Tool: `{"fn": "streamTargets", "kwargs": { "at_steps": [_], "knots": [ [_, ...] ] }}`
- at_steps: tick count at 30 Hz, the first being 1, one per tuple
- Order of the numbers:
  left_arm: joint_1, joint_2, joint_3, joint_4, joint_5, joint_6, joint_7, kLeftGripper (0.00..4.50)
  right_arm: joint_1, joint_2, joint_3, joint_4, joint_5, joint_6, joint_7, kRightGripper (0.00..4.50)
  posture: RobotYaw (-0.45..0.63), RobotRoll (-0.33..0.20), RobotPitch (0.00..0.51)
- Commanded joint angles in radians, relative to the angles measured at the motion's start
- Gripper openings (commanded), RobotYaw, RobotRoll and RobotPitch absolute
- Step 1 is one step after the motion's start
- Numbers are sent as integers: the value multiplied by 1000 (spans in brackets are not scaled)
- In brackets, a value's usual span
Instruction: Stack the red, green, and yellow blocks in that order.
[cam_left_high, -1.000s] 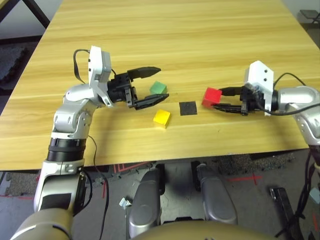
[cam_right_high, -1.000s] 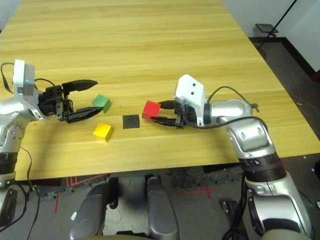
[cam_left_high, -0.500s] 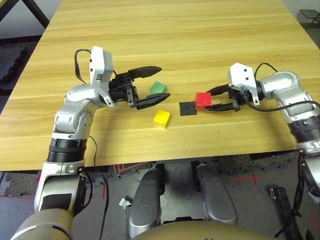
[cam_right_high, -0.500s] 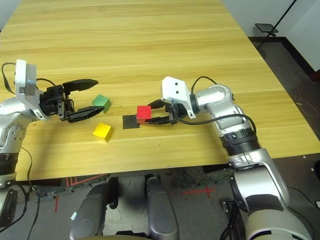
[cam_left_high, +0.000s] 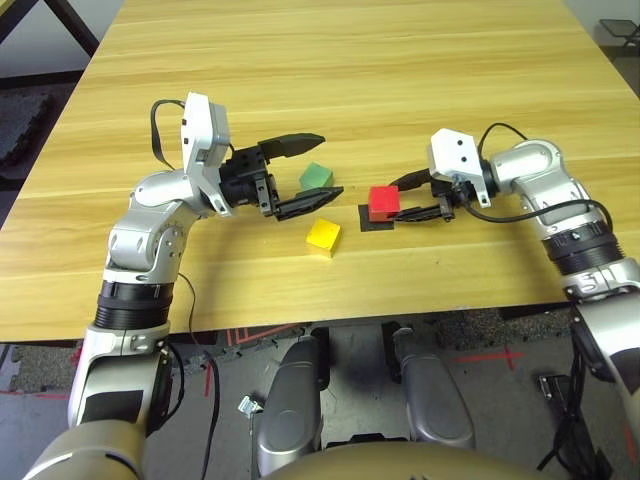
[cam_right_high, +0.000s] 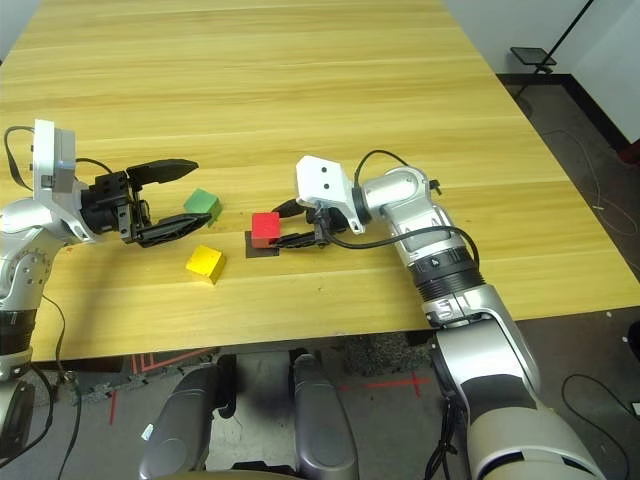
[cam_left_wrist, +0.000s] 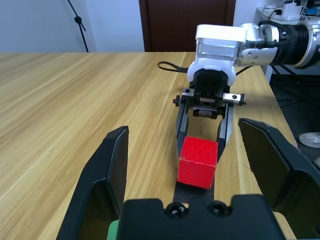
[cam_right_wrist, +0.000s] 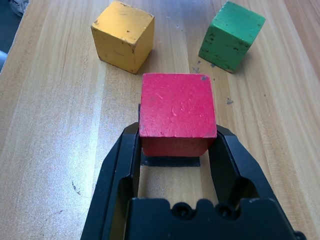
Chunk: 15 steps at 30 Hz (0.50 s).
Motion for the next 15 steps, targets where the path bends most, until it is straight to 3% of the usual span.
{"fn": "streamTargets", "kwargs": {
  "at_steps": [1,15],
  "knots": [
    [22,3,1,-24,-7,10,3,4500,4,6,7,4,-12,-18,9,2052,336,23,260],
    [34,-3,4,-50,-16,23,26,4500,-7,32,2,64,-28,-53,11,2052,363,28,272]
  ]
}}
